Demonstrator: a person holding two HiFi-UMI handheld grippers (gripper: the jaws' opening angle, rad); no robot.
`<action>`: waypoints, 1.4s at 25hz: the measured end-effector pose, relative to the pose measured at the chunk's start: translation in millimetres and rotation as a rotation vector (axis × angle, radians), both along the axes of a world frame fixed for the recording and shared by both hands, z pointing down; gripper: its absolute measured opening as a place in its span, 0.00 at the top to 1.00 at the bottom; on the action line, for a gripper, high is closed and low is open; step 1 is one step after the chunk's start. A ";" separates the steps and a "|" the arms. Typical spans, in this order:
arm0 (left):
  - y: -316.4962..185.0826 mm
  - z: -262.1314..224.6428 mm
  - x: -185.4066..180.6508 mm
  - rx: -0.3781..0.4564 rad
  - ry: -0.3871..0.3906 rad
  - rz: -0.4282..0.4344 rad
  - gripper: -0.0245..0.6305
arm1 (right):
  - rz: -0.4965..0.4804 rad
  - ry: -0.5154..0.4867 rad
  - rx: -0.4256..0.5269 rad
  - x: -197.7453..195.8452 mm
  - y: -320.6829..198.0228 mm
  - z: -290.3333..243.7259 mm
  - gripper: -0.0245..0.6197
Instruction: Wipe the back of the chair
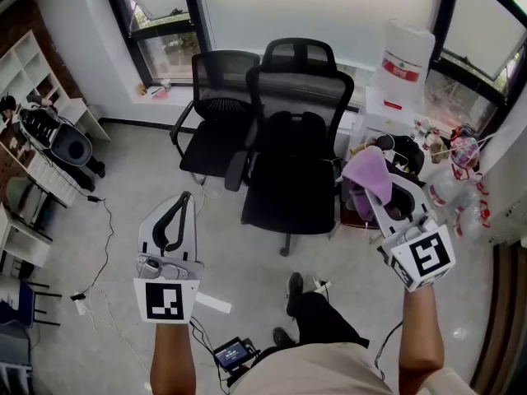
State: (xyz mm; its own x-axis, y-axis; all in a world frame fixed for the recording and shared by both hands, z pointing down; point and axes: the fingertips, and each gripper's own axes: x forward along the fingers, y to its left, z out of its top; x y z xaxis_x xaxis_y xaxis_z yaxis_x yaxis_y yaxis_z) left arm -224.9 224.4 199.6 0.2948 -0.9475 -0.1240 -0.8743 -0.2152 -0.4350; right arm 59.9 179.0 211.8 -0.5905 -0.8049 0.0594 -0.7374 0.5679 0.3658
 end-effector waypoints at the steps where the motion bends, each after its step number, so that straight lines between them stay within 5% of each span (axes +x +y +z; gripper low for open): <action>1: -4.9 -1.9 -2.2 0.004 -0.002 -0.001 0.95 | -0.001 -0.004 0.006 -1.6 -6.8 -1.7 0.87; 21: -244.6 20.0 30.2 -0.062 -0.008 0.027 0.95 | 0.023 -0.084 0.011 43.0 -261.1 24.2 0.87; 30: -367.8 40.2 92.1 -0.119 -0.156 0.028 0.95 | 0.036 -0.159 0.004 115.3 -396.0 45.5 0.87; 35: -414.6 15.5 128.0 -0.065 -0.123 0.056 0.95 | 0.019 -0.191 0.004 124.3 -445.1 40.0 0.87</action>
State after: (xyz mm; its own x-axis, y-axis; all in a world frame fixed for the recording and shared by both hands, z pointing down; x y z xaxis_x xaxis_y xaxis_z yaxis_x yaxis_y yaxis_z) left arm -96.9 -190.1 215.1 0.3567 -0.9339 -0.0228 -0.8012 -0.2933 -0.5217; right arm 184.1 -266.1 251.8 -0.5758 -0.8157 -0.0553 -0.8039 0.5525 0.2201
